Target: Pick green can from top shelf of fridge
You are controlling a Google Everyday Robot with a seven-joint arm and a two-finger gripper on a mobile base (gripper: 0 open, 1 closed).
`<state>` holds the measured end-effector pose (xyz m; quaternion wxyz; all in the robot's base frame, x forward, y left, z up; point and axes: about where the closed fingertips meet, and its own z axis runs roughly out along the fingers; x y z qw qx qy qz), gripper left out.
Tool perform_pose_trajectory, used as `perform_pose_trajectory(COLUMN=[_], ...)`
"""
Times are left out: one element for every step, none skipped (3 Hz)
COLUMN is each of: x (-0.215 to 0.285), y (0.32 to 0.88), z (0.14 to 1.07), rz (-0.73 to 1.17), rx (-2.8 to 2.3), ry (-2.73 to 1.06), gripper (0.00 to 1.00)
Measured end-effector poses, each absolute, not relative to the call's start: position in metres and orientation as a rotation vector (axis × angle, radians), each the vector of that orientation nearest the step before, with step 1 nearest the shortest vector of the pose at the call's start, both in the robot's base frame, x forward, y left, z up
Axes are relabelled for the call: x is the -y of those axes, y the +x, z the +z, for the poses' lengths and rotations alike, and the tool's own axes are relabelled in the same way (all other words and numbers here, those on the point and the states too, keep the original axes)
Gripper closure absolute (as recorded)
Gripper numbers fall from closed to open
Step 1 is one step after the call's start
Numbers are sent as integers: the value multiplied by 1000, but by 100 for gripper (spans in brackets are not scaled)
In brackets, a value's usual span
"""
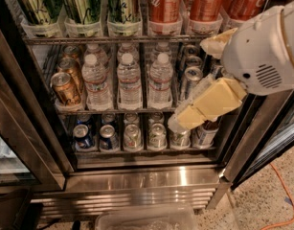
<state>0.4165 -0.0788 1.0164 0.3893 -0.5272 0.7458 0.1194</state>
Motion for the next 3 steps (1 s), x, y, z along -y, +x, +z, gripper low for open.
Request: perform_pose_trajectory(x=[38, -12, -50], y=[409, 408, 416], z=[1014, 1026, 1042], rz=[381, 429, 451], rx=[-1816, -1725, -1655], ry=[-1264, -1153, -1066], gripper=[0, 0, 0])
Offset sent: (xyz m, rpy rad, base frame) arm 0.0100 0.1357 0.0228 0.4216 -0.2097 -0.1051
